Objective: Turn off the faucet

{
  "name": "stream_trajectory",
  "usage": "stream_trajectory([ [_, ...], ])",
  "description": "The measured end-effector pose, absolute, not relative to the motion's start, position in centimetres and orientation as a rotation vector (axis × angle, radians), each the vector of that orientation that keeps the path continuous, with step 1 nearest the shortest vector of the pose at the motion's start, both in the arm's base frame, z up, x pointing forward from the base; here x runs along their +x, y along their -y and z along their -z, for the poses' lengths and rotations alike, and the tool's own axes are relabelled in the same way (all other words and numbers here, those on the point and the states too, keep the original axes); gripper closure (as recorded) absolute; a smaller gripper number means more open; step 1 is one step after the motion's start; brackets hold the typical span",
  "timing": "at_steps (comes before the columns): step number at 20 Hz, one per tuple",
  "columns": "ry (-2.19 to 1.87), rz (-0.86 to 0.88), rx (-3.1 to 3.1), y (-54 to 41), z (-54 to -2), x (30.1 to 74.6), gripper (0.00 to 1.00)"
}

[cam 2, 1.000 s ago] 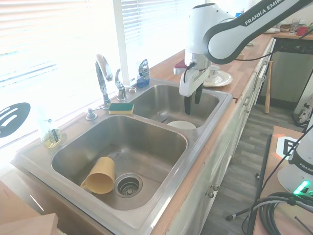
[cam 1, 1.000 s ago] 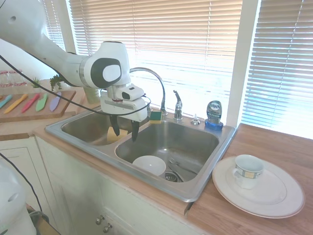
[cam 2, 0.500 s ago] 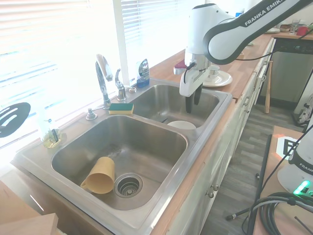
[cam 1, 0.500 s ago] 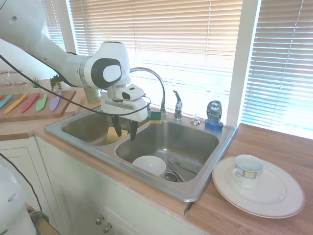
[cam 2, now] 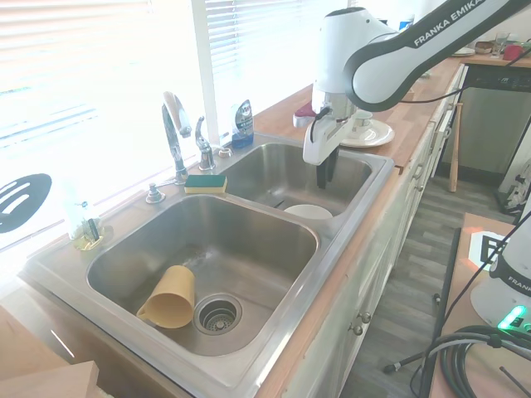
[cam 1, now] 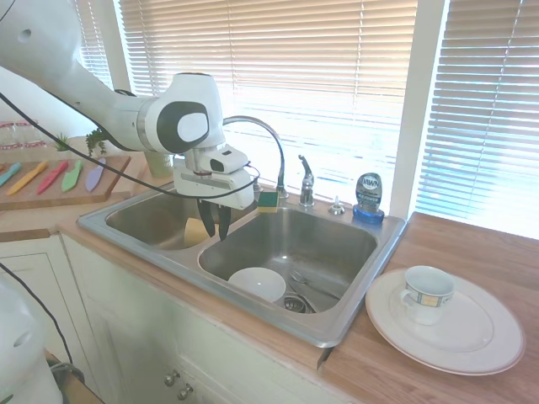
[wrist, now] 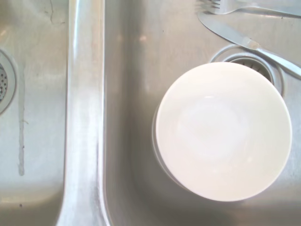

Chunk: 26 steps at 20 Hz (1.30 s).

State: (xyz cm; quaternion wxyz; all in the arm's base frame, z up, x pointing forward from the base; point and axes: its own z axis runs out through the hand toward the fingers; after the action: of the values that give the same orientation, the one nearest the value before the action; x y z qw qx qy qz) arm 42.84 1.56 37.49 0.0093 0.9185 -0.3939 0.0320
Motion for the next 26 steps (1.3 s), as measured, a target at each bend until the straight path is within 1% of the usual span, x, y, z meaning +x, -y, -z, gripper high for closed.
stream_trajectory([
  [4,1.229,-0.136,2.871,-1.9,-37.7,43.8,1.00],
  [6,1.224,-0.195,2.866,-2.5,-38.6,45.3,1.00],
  [11,1.216,-0.461,2.861,-3.7,-40.5,50.8,1.00],
  [14,1.219,-0.652,2.879,-3.7,-41.3,53.5,1.00],
  [16,1.226,-0.745,2.871,-3.4,-41.6,55.2,1.00],
  [21,1.246,-0.837,2.857,-3.2,-42.4,60.0,1.00],
  [26,1.251,-0.931,2.851,-3.6,-44.8,64.1,1.00],
])
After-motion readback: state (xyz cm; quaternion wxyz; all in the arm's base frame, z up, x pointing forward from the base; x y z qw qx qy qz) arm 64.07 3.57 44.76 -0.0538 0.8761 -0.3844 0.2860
